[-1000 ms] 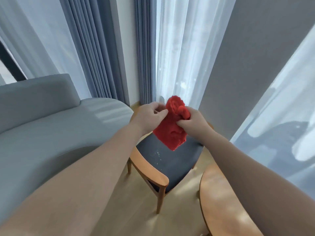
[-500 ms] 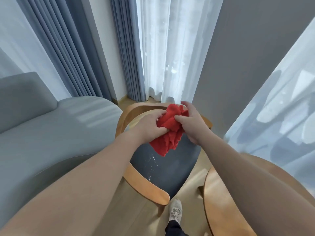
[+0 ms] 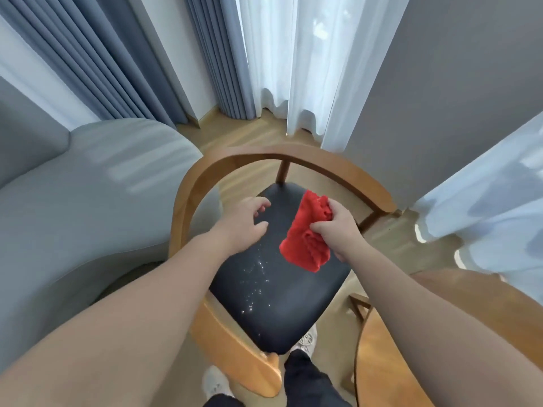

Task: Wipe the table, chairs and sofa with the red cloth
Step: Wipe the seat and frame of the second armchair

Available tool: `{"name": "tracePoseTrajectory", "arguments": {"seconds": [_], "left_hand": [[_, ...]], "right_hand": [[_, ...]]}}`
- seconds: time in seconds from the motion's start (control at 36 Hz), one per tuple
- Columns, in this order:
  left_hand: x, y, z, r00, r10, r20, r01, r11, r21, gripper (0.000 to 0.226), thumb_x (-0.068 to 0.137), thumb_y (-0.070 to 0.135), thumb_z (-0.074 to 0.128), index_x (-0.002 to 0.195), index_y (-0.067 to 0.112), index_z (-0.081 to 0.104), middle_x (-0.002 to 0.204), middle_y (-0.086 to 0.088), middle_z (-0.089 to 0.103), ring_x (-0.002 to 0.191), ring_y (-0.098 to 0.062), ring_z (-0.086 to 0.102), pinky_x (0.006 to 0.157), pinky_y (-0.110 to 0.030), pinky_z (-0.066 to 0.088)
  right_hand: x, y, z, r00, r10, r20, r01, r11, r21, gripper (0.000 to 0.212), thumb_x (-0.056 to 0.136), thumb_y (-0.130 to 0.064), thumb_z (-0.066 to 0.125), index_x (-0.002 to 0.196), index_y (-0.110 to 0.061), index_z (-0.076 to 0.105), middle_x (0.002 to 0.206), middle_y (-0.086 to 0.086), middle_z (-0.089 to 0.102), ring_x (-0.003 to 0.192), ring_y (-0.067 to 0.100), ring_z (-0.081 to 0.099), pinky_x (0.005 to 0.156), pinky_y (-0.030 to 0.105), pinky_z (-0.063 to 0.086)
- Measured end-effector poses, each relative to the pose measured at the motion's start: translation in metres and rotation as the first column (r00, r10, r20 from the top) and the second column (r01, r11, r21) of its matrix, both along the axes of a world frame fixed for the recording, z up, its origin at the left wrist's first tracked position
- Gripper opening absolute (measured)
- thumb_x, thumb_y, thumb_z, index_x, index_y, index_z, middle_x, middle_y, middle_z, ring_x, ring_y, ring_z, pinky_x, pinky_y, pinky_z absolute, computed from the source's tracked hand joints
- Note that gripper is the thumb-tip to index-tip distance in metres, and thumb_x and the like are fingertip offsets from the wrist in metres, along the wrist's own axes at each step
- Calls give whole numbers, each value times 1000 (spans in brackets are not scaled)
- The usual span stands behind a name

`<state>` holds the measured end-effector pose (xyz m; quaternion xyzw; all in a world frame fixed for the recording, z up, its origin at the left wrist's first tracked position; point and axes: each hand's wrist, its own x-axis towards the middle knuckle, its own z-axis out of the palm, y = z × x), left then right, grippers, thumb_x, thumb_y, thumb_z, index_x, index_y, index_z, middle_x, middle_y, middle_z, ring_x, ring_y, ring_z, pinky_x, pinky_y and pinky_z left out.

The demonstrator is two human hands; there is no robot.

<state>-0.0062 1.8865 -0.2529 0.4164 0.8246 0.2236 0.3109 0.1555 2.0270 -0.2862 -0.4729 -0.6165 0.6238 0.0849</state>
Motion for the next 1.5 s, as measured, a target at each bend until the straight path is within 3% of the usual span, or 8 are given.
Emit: {"name": "tracePoseTrajectory", "arguments": {"seconds": [0.19,0.42,0.58,0.69,0.89,1.08,1.19,1.5], "left_hand": [[-16,1,-97,989,-116,-93,99,980,-171,40,94,22,52,134,22,47,134,5,50,118,-16,51,99,-33,43],[-49,-13,-141,953,-246,-178,204,952,-228,37,95,23,48,132,20,49,134,4,50,120,-15,47,98,-32,41],[-76,5,-159,906,-321,-277,278,943,-182,35,94,21,48,128,15,52,129,2,53,117,-18,48,98,-32,41],[-71,11,-187,879,-362,-310,324,931,-169,36,91,19,54,126,12,55,125,-1,55,114,-22,51,97,-33,40],[-42,-23,-239,869,-394,-300,366,919,-147,39,76,12,73,113,5,65,110,-9,63,100,-29,61,90,-41,48],[-39,-52,-246,811,-493,-315,484,868,-113,30,82,20,53,106,9,66,106,-5,63,95,-22,59,88,-34,48],[-34,-63,-240,810,-508,-293,497,860,-115,35,84,25,42,104,9,66,102,-4,63,92,-23,59,85,-34,48],[-45,-106,-213,814,-447,-370,415,894,-168,29,87,29,43,95,12,65,86,0,63,75,-22,58,66,-34,48]], "right_hand": [[13,23,-89,955,87,284,-128,983,128,65,73,6,58,131,-21,50,105,-5,59,97,17,57,77,21,38],[27,51,-148,834,39,551,-176,964,199,70,82,-2,51,145,-19,24,120,14,56,109,37,55,85,35,42],[1,80,-181,723,61,688,-381,866,324,35,82,0,54,114,-8,43,109,18,56,99,41,58,80,40,45],[-10,68,-223,684,207,700,-481,849,219,59,81,-5,60,134,-15,36,130,14,39,106,41,55,89,41,45],[16,50,-284,417,328,847,-801,573,173,74,88,-55,51,151,-37,17,160,11,-1,144,42,-1,114,58,8],[8,48,-309,463,312,829,-848,429,312,68,88,-55,52,149,-34,30,156,19,20,140,50,9,112,63,8],[-10,43,-316,551,323,769,-787,506,352,50,79,-27,74,127,-20,62,128,26,51,112,52,44,90,59,42],[-14,76,-305,622,51,781,-628,628,460,40,90,-20,52,131,-18,51,122,24,41,105,43,41,83,48,43]]}}
